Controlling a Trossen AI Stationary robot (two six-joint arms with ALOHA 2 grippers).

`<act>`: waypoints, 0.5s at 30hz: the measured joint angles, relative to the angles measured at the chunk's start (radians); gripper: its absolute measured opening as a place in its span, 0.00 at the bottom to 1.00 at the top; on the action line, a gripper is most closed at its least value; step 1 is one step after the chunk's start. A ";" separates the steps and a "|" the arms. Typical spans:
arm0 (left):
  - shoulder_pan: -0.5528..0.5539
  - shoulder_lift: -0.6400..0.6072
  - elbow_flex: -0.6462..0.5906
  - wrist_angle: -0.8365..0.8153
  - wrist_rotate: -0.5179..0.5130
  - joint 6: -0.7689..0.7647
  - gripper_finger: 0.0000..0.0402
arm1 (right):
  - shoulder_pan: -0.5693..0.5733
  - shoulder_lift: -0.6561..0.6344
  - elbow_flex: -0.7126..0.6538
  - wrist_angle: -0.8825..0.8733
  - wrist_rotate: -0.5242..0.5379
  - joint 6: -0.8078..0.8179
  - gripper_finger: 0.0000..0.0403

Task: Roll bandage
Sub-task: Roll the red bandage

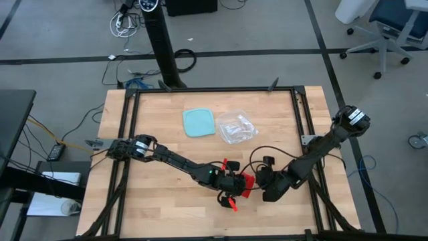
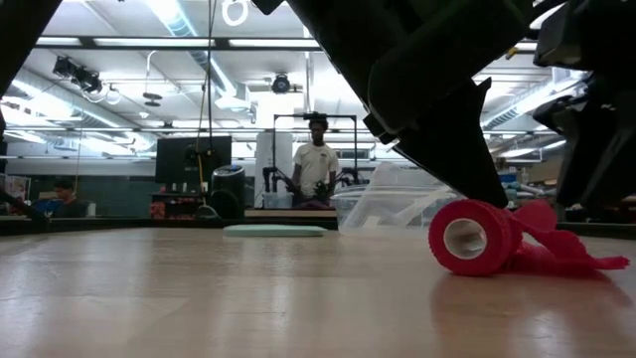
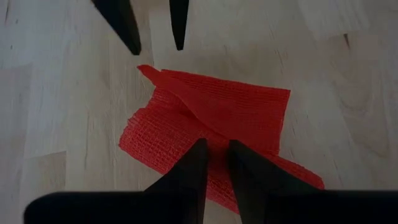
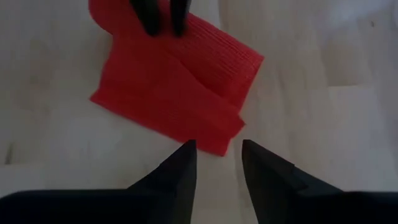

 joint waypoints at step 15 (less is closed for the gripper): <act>0.000 0.000 0.000 0.002 -0.004 0.000 0.18 | -0.079 0.022 0.001 0.097 -0.089 -0.186 0.36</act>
